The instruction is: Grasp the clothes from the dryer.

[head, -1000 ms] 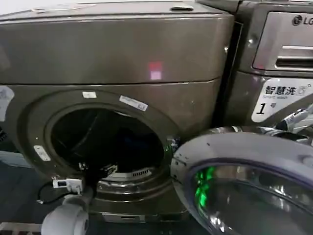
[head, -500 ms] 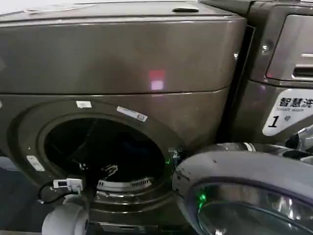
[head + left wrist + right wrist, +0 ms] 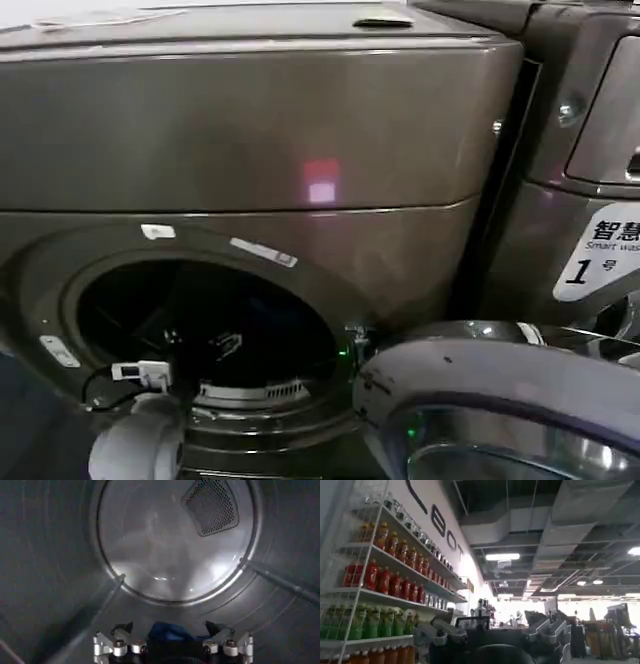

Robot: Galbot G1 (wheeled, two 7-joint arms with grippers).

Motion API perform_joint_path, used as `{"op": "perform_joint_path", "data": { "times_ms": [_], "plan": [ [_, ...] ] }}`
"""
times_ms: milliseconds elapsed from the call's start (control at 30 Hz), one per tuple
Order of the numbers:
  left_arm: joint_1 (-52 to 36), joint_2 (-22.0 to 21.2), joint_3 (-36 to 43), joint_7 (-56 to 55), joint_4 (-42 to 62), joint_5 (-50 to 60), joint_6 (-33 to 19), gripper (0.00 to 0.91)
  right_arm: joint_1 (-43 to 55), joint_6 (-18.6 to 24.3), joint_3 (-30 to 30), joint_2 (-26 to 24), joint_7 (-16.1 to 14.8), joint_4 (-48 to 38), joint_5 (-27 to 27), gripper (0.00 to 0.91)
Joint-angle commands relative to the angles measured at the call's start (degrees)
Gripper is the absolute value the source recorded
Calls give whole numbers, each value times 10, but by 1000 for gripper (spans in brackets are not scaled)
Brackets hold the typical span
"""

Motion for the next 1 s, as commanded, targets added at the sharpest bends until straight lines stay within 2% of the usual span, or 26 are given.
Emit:
{"op": "perform_joint_path", "data": {
  "times_ms": [33,300,467,833,933,1000],
  "plan": [
    [-29,0,4,-1,23,2,28,907,1,4,-1,1,-1,0,0,907],
    [-80,9,8,10,88,18,28,907,10,5,-12,2,-1,3,0,907],
    [-116,12,9,54,138,67,28,907,13,5,-16,1,-1,5,0,907],
    [-247,21,8,82,295,102,28,907,11,5,-14,1,-2,5,1,907],
    [-281,22,11,108,336,145,28,907,10,5,-13,1,-2,5,1,907],
    [-298,26,14,153,372,231,7,907,7,6,-11,1,-2,4,2,907]
  ]
}}
